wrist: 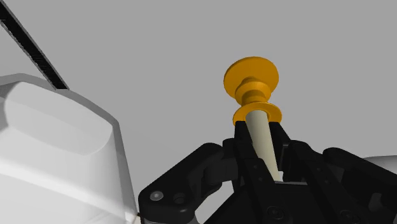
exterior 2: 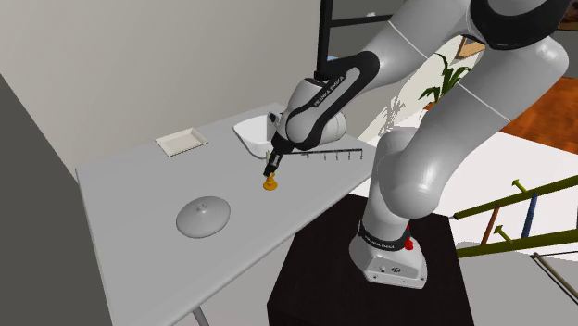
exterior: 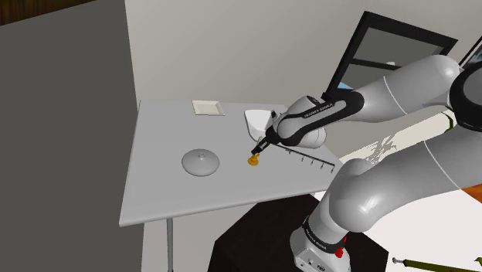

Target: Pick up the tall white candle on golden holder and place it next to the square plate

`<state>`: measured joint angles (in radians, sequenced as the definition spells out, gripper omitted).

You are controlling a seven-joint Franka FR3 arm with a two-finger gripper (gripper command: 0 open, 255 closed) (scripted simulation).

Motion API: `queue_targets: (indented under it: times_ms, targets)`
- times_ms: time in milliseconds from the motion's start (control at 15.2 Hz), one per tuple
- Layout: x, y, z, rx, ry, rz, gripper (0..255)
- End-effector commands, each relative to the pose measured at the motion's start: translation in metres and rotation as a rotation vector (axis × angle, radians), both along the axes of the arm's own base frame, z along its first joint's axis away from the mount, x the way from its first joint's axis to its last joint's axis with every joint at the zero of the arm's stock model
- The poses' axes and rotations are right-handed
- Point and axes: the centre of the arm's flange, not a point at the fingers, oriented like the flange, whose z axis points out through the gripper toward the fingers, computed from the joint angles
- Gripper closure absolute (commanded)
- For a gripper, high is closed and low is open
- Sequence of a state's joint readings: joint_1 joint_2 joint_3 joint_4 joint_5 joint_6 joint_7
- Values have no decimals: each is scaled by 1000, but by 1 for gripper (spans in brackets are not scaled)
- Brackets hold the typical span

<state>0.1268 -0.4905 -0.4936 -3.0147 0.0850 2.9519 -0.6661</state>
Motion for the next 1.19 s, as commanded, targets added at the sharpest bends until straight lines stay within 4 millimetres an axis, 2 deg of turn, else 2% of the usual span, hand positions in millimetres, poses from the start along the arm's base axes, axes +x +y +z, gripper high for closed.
queue_targets:
  times_ms: [0, 132, 1122]
  targets:
    - [0, 0, 0, 0, 1, 0, 255]
    - [0, 0, 0, 0, 1, 0, 255]
    - [0, 0, 79, 0, 1, 0, 255]
